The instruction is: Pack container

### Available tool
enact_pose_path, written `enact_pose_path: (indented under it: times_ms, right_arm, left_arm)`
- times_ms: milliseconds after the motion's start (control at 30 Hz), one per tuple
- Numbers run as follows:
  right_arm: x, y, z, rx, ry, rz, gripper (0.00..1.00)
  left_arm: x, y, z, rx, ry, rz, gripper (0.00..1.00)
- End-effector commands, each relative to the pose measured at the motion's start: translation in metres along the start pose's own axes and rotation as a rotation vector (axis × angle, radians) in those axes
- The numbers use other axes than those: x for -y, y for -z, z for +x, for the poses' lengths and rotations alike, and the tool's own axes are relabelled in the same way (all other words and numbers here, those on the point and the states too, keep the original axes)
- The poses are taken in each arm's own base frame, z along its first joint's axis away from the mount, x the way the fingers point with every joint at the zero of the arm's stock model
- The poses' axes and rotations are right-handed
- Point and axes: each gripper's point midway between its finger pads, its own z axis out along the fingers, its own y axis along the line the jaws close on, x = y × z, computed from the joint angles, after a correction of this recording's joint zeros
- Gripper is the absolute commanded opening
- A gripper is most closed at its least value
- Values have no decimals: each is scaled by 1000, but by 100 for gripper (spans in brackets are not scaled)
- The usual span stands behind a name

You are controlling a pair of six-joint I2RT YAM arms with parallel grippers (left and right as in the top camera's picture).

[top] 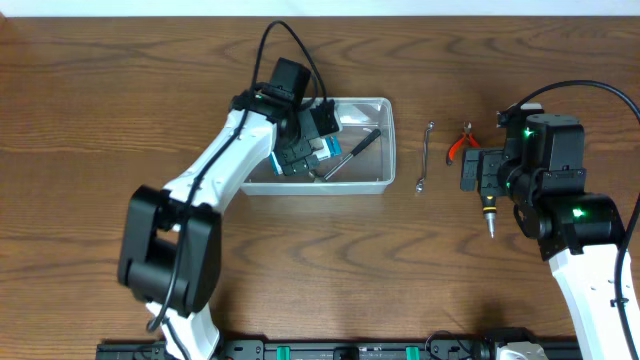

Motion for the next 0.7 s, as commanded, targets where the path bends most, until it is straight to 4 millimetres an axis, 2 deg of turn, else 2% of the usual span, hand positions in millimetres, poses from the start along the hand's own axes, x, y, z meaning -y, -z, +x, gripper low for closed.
enact_pose_path:
  times_ms: [0,67,167,300,400,500,567,667]
  right_arm:
    - [2,5,-9,22,8,8,99]
    - [2,5,-9,21,8,8,99]
    - [6,6,-6,10,-22,27,99]
    - [8,21,-13,3,-58,43,99]
    - [1,46,-33,28,-74,26,99]
    - [-4,63,-55,57,-85,12,99]
    - [-4,60,-63,38,-107,15,99]
    - [-11,34,-62,-57,-98,0,99]
  left_arm:
    - [-48,86,-10,91,149,-232,98]
    - [-64,122,4,117,269,-320,98]
    - [-84,172,45,149,491,-411,98]
    - [-100,215,127,137,878,-500,98]
    - [-94,229,181,96,1128,-514,98]
    - [-82,233,222,38,1310,-506,98]
    - [-76,234,241,2,1385,-505,98]
    - [-73,234,258,-22,1430,-513,98]
